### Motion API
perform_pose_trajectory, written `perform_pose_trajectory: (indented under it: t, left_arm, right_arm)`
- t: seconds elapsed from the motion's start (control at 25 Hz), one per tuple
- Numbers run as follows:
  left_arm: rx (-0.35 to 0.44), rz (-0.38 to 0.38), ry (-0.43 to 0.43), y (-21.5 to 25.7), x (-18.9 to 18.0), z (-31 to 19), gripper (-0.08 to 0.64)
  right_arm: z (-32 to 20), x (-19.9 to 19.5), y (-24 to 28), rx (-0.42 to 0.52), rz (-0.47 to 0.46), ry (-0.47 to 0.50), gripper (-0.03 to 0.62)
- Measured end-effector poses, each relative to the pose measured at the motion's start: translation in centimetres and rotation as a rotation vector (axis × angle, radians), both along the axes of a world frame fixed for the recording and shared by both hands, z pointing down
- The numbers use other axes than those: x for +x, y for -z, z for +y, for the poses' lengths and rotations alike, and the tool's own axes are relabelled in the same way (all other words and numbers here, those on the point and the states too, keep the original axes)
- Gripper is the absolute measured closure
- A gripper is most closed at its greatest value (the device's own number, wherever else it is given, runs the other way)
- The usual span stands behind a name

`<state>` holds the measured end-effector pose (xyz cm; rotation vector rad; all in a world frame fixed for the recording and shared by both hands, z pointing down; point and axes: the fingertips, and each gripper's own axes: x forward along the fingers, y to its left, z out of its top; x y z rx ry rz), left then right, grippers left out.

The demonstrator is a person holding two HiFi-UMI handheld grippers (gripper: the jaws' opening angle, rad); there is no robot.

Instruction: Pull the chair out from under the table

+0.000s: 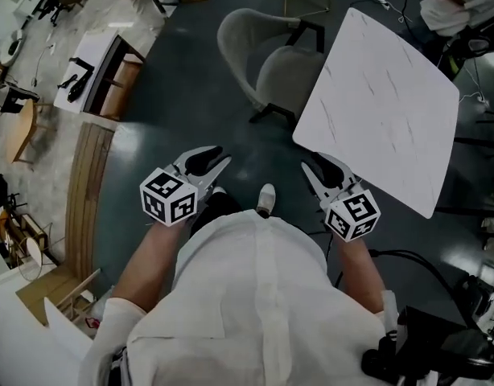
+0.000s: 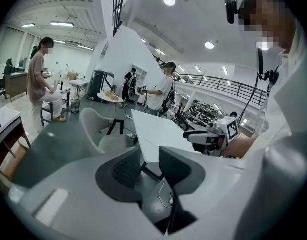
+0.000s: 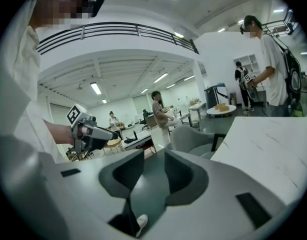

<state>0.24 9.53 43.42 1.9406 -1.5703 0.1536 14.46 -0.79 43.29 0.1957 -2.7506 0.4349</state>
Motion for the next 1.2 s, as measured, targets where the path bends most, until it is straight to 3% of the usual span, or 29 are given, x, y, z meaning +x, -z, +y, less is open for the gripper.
perform_pose_trajectory:
  t: [0.36, 0.48, 0.64, 0.96, 1.2]
  left_arm:
    - [-0.065, 0.009, -0.124, -3.1, -10.8, -11.3, 0.445]
    - [-0.096, 0.017, -0.198, -4.3, -14.4, -14.9, 0.436]
    - [-0.145, -0.014, -0.249, -5.9, -19.7, -19.2, 0.413]
    - [-0.275, -0.08, -0.233, -12.3, -29.3, -27.1, 0.365]
    - [-0.357, -0.085, -0.158, -16.4, -33.6, -31.4, 0.332]
  right_arm:
    - [-7.1, -3.1, -0.6, 0.012, 0.055, -0.248, 0.494]
    - [-8.7, -5.2, -0.3, -0.003, 0.057, -0.356, 0.563]
    - [-9.7, -7.9, 0.0, -0.009, 0.059, -0.471, 0.581]
    - [-8.5, -9.2, -0.9, -0.034, 0.077, -0.714, 0.583]
    - [-7.1, -8.8, -0.9, -0.038, 0.114, -0.814, 0.583]
